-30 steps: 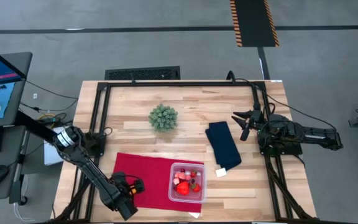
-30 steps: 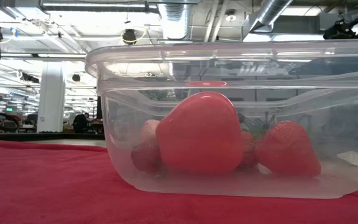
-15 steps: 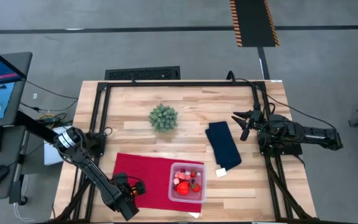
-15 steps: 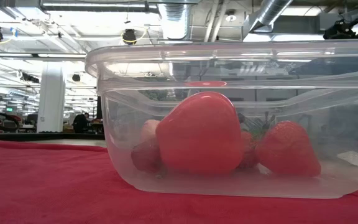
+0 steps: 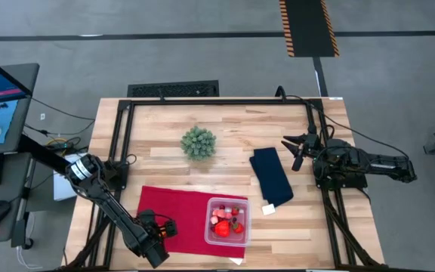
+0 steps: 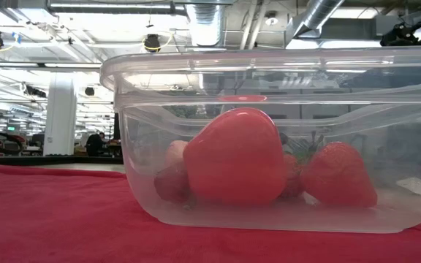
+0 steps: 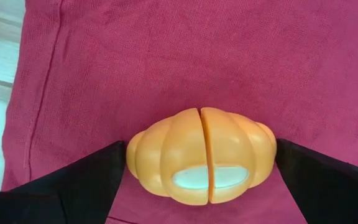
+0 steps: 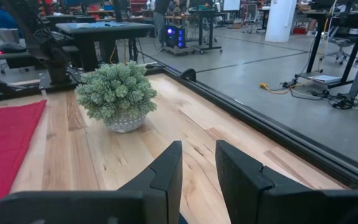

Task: Pick and placing Produce into tupperware
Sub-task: Put the croissant into the transparent bin

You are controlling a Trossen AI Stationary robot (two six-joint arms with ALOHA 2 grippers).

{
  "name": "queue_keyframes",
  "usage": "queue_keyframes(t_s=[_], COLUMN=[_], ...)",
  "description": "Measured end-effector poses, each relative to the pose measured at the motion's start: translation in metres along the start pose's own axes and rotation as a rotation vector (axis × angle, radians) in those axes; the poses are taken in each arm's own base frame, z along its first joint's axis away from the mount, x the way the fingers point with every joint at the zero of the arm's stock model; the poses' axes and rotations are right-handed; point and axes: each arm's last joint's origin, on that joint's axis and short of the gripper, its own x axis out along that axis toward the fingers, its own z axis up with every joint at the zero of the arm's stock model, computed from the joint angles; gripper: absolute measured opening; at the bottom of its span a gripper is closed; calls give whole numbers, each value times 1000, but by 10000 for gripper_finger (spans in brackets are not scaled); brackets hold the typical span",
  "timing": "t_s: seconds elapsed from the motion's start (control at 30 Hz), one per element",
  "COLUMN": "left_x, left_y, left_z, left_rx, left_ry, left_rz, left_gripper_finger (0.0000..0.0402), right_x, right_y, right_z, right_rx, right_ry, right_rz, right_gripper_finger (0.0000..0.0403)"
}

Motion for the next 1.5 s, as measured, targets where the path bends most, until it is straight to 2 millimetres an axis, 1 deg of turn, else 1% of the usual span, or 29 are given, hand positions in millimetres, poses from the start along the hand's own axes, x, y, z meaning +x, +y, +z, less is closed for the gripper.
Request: queue_keyframes(t_s=[0.37, 0.63, 0.93, 1.5], left_x=[0, 0, 0, -3], left_y=[-1, -1, -1, -1], left_z=[-1, -1, -2, -1], left_rx=[-5, -4, -5, -5], left_ry=[13, 13, 15, 6], left_rz=[-5, -5, 0, 2], left_gripper_finger=[355, 363, 351, 348], right_x=[0, 0, 0, 0], right_y=[0, 0, 0, 0], right_z=[0, 0, 0, 0], right_rx=[0, 0, 0, 0], right_ry=[0, 0, 0, 0], right_rz=[0, 0, 0, 0], right_gripper_finger=[120, 120, 120, 120])
